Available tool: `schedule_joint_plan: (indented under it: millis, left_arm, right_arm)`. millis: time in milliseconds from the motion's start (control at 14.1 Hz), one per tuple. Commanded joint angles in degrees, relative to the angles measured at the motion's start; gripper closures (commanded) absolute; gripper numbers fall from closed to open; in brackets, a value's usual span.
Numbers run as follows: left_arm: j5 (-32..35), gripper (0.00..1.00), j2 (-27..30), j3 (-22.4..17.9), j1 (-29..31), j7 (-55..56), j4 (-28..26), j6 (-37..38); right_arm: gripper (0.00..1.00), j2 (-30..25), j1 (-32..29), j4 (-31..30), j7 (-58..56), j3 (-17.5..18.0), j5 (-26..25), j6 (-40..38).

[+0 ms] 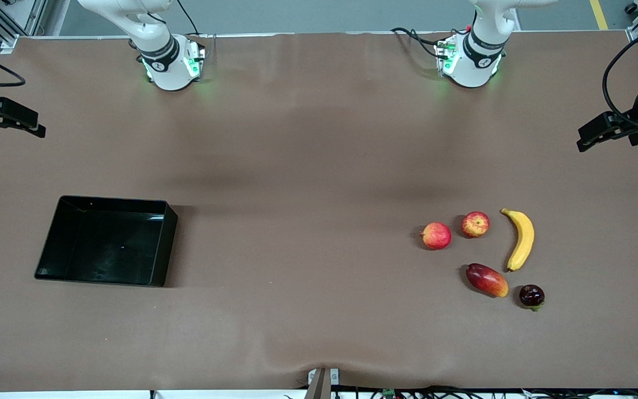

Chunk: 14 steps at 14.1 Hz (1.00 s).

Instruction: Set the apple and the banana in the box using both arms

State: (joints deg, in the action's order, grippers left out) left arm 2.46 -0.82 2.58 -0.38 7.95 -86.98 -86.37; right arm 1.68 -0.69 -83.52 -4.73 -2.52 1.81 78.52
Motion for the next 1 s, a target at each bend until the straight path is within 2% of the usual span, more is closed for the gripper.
schedule_joint_plan:
  millis: [0, 711, 924]
  left_arm:
    - [0.09, 0.0, -0.5, 0.05, 0.21, -0.22, 1.64, 1.21]
    - [0.09, 0.0, -0.93, -0.56, 0.21, -0.48, 1.37, 1.21]
    - [-0.62, 0.0, -4.09, -0.48, 0.12, 0.3, 0.94, -0.63]
  right_arm:
    - [0.0, -1.15, 0.61, -0.51, 0.42, -0.38, -0.93, -0.47]
    - [0.0, -1.15, 0.08, -1.03, 0.42, -0.65, -0.93, 0.14]
    - [0.0, -0.62, -1.93, -2.69, -0.27, -0.74, -0.93, 2.41]
